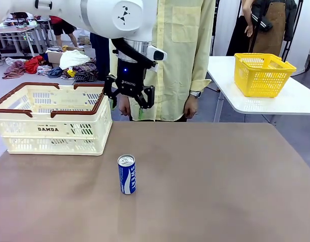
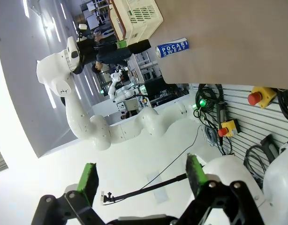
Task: Place the drinks into the Shopping basket.
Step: Pick up one drink and place it into the Shopping basket.
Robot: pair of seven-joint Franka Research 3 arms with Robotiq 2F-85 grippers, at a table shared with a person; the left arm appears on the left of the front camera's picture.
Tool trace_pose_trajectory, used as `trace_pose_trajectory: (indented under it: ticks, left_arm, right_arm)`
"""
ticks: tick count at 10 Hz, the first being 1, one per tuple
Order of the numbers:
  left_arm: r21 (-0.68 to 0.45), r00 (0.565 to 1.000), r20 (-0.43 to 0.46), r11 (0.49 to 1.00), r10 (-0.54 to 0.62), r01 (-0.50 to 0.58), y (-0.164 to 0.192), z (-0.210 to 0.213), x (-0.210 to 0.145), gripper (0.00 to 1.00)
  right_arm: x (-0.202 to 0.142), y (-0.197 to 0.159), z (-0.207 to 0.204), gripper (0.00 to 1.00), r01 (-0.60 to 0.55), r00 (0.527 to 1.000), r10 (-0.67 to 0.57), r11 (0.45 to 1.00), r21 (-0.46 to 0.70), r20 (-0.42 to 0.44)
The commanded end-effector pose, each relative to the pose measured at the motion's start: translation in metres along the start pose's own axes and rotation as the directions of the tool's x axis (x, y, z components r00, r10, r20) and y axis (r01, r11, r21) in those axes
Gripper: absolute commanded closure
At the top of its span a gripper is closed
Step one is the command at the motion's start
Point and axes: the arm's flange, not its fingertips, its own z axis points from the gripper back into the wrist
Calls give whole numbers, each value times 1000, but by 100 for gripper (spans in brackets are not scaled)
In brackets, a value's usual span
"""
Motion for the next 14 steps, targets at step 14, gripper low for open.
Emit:
trace_pose_trajectory:
  ticks: [14]
  left_arm:
    - [-204,919,187,929,348,-310,-14,-127,-113,0]
  right_arm:
    - [-2,7,1,0,18,1000,-18,1000,16,0]
